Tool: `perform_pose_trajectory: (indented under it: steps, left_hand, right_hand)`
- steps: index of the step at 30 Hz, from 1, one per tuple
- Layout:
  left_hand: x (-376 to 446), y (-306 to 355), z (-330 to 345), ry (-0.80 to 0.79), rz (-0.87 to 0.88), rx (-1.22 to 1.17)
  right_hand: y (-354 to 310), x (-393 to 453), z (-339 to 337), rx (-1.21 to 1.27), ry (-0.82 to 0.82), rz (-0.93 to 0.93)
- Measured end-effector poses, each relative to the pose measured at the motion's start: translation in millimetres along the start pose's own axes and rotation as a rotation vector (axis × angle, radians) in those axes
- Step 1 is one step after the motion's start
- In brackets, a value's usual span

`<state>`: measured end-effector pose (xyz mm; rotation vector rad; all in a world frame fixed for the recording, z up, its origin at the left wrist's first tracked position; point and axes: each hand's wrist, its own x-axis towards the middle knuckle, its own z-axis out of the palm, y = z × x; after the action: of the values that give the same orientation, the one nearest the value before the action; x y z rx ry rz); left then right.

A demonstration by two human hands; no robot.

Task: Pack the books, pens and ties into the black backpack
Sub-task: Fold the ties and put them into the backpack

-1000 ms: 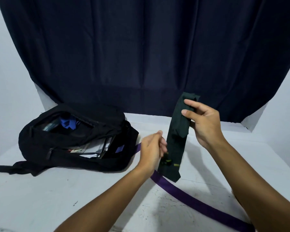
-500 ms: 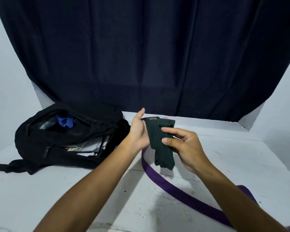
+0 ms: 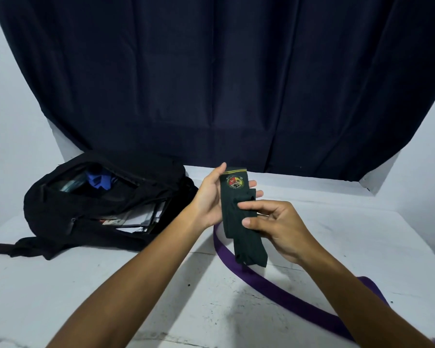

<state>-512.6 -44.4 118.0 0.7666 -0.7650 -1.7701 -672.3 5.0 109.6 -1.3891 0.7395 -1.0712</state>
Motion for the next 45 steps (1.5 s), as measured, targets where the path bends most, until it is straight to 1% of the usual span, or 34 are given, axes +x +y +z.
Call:
perform_pose_trajectory:
  steps: [2,4,7,11,13,18,21,23,26,30,34,37,42,44,45]
  left_hand:
    - [-1,-3,0,0.002,0.004,-0.001]
    - [1,-7,-2,0.029,0.055,-0.014]
    - [1,-9,-4,0.062,0.120,0.026]
    - [-5,-9,1,0.062,0.090,0.036]
    - [-8,-9,3,0.004,0.056,0.023]
    - [-8,-14,-1,-0.153,0.068,-0.003]
    - [-11,-18,-1,-0.273,0.104,0.054]
    - [-13,-21,-3,-0.318,0.155,0.139]
    - [-18,-25,-1,-0.264,0.233,0.273]
    - [-21,-27,0,-0.257,0.272,0.299]
    - [-24,-26,1,-0.275,0.261,0.343]
    - [-23,-27,-2,-0.266,0.243,0.342]
    - [-20,-26,-8,-0.250,0.224,0.334]
    - [-20,-15,-12,-0.200,0.204,0.370]
    - [-19,-8,-15,-0.115,0.219,0.374]
  right_hand:
    - [-1,1,0,0.020,0.017,-0.013]
    - [-4,3,0,0.036,0.040,-0.035]
    - [-8,6,-1,0.019,0.088,-0.064]
    - [-14,12,0,0.008,0.145,-0.105]
    - [-17,14,1,-0.010,0.159,-0.121]
    - [-23,19,6,-0.064,0.190,-0.129]
    - [-23,20,10,-0.050,0.214,-0.110]
    - [-22,21,12,-0.095,0.223,-0.102]
    - [-23,22,12,-0.167,0.221,-0.092]
    - [-18,25,10,-0.217,0.230,-0.096]
    - [-15,26,9,-0.123,0.231,-0.029]
    - [-15,26,9,-0.059,0.266,0.029]
    - [-19,29,5,-0.032,0.248,0.015]
    - [-26,29,2,0.011,0.237,0.005]
    - [-30,28,-1,0.037,0.228,0.010]
